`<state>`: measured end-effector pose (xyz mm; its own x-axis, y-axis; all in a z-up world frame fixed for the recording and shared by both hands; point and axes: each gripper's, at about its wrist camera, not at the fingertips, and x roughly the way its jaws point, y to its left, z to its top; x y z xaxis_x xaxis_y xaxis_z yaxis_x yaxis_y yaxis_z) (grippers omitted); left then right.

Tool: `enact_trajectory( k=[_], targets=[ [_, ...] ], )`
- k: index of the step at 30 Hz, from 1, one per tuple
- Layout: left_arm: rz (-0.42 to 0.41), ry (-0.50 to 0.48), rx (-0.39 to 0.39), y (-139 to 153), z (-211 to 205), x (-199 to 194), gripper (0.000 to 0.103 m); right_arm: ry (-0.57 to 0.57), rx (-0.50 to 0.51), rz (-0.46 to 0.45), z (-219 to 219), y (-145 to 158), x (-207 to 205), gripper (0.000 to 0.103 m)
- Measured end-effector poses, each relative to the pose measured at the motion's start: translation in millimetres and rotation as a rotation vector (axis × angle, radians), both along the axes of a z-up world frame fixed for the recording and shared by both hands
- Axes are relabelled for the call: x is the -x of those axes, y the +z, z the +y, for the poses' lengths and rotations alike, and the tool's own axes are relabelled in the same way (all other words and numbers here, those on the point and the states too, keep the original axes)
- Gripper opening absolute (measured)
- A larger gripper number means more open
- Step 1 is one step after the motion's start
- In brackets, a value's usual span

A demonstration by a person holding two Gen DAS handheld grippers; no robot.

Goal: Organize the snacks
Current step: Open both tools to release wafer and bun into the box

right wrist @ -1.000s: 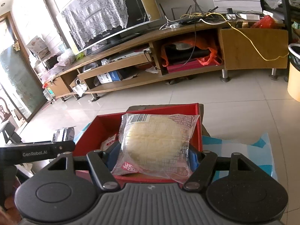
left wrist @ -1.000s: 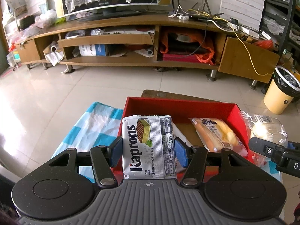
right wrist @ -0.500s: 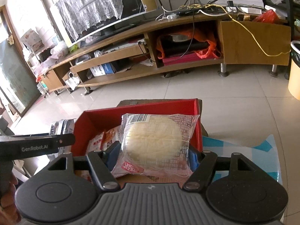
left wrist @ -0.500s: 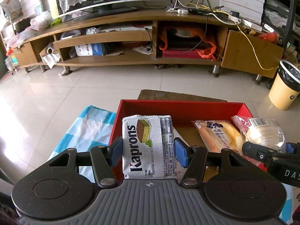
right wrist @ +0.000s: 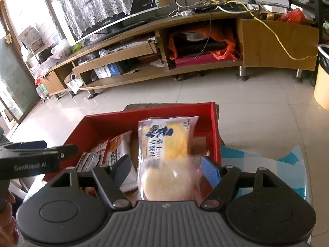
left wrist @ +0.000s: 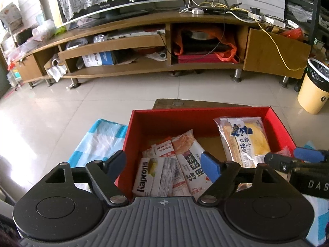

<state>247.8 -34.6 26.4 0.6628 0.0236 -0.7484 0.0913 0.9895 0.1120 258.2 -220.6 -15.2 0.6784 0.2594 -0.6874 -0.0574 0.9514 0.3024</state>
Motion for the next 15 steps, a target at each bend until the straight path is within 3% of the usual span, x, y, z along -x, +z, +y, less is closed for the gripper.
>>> enact_trajectory(
  k=[15],
  targets=[
    [0.002,-0.033,0.017,9.1,-6.9,23.9,0.086,0.016,-0.002,-0.025,0.8,15.8,18.6,0.078]
  ],
)
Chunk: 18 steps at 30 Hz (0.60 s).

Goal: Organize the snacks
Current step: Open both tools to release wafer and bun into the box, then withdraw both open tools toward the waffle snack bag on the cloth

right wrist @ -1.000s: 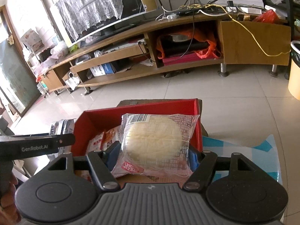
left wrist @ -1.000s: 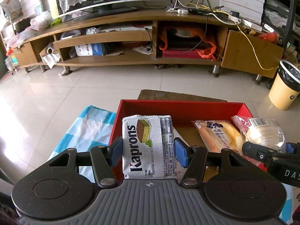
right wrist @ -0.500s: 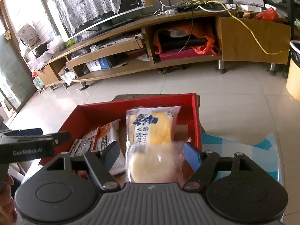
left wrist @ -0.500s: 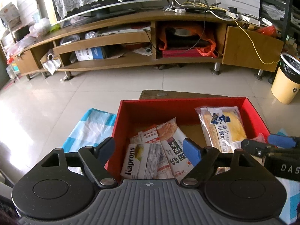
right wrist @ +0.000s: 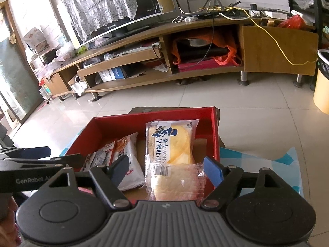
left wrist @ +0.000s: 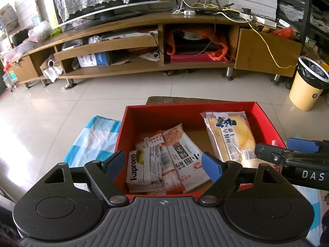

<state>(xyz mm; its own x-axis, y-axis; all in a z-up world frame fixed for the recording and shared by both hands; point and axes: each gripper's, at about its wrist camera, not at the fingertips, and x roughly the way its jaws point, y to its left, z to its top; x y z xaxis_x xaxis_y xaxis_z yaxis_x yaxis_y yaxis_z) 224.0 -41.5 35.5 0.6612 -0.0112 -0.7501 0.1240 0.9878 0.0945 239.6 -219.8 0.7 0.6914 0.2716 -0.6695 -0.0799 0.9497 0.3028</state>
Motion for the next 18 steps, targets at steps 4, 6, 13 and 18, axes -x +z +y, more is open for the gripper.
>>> enact_trajectory(
  k=[4,6,13,18],
  targets=[
    [0.006,-0.005,0.006,0.5,0.7,7.1,0.087,0.005,0.003,-0.003,0.0,2.5,5.1,0.079],
    [0.012,-0.006,0.007,0.0,1.3,10.1,0.087,0.005,0.004,-0.005,-0.3,4.4,8.0,0.079],
    [0.042,-0.010,0.025,-1.4,4.1,20.5,0.088,0.024,0.013,-0.002,2.0,6.4,19.9,0.079],
    [0.062,-0.032,0.031,-3.8,4.6,35.3,0.089,0.038,0.038,0.016,1.9,4.2,34.5,0.079]
  ],
)
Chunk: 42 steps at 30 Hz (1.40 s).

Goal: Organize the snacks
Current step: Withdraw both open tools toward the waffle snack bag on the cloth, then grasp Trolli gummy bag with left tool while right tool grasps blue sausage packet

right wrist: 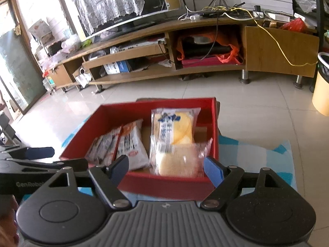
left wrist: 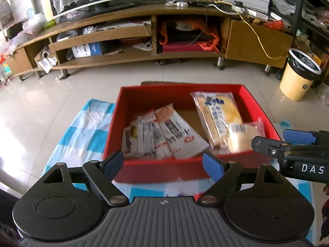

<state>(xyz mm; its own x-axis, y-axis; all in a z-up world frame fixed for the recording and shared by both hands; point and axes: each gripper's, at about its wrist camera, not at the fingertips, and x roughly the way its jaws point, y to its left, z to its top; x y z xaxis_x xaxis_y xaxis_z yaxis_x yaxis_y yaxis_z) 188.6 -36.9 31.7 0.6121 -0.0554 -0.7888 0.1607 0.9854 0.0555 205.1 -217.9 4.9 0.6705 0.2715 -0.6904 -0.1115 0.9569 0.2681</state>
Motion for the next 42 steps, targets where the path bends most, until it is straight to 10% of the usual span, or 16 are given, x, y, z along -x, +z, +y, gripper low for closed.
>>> enact_trajectory(
  k=[27,34,42],
  targets=[
    [0.172,0.004,0.054,-31.9,-34.4,53.6,0.090,-0.050,-0.009,0.073,-38.3,1.1,68.2,0.080],
    [0.175,0.067,-0.068,-43.7,-65.8,48.5,0.090,-0.041,-0.053,0.052,-49.8,12.6,73.5,0.081],
    [0.217,0.089,-0.110,-53.5,-64.0,54.7,0.065,-0.033,-0.048,0.074,-57.4,12.8,76.3,0.083]
  ],
)
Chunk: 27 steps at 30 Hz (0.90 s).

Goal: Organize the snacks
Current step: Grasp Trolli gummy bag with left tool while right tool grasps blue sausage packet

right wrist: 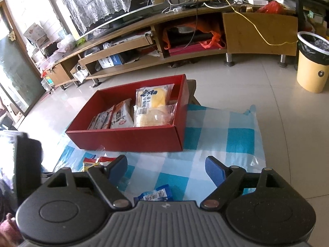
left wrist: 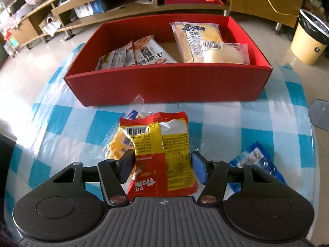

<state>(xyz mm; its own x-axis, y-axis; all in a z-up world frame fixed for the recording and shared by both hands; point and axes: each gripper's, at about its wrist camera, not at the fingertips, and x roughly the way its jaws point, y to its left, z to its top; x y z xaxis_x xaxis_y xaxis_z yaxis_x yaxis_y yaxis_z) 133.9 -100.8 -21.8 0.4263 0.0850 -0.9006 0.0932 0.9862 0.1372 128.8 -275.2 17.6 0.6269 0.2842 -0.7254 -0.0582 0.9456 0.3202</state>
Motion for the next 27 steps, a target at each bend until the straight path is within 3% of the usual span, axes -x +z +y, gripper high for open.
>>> enact_trajectory(
  k=[9,16,20,24,27],
  targets=[
    [-0.003,-0.049,0.054,24.4,37.3,26.3,0.063,0.106,0.055,0.111,24.7,-33.1,-6.8,0.085],
    [0.027,-0.030,0.127,21.5,72.0,32.6,0.063,0.207,0.127,0.228,50.5,-72.4,-9.9,0.085],
    [-0.017,-0.016,0.093,24.1,83.0,31.0,0.058,0.238,0.170,0.242,59.9,-84.8,-7.9,0.090],
    [-0.009,0.017,0.095,19.1,98.2,24.5,0.062,0.250,0.200,0.236,68.7,-87.6,-7.9,0.097],
    [0.013,0.046,0.094,10.9,106.0,21.6,0.076,0.265,0.236,0.233,77.9,-91.5,-6.4,0.103]
  ],
)
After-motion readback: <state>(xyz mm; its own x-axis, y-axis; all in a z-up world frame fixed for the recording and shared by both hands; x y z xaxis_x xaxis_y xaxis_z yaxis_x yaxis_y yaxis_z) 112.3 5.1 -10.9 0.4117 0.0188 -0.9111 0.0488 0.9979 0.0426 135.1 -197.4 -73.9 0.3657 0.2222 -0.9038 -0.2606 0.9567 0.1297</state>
